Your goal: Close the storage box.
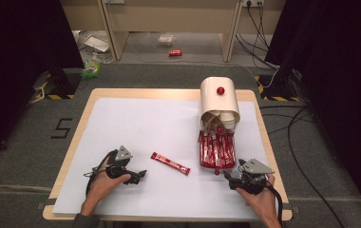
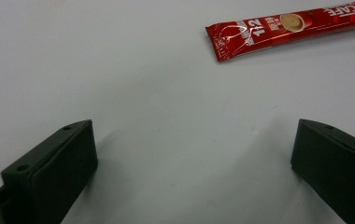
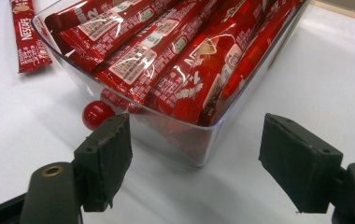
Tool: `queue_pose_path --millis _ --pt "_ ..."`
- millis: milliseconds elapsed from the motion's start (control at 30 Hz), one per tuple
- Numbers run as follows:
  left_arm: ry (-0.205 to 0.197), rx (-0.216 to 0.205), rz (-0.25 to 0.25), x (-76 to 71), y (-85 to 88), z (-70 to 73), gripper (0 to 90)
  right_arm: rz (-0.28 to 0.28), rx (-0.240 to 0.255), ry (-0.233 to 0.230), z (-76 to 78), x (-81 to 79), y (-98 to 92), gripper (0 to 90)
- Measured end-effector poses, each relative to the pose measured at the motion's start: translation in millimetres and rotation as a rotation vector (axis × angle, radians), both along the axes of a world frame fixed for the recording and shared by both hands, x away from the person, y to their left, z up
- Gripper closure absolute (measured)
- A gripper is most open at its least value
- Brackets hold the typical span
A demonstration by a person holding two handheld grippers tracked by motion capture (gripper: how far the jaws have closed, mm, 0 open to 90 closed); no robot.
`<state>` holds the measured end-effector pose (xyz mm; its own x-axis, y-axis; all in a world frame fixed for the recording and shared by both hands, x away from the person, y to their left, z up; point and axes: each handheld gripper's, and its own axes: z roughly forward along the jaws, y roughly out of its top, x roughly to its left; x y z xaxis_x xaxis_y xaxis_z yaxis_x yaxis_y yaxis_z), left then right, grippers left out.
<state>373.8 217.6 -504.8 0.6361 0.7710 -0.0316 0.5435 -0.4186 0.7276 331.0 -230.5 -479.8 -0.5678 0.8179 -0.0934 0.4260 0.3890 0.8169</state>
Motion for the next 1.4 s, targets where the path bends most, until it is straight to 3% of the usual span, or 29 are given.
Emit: queue_pose_path --millis 467,1400 --pt "0.0 -0.001 -0.001 0.1 0.2 0.0 0.0 -0.002 -0.022 0.015 1.0 6.1 3.8 22.9" --pt "0.0 -0.001 -0.001 0.1 0.2 0.0 0.0 -0.062 0.041 -0.064 3.4 18.6 7.2 23.5"
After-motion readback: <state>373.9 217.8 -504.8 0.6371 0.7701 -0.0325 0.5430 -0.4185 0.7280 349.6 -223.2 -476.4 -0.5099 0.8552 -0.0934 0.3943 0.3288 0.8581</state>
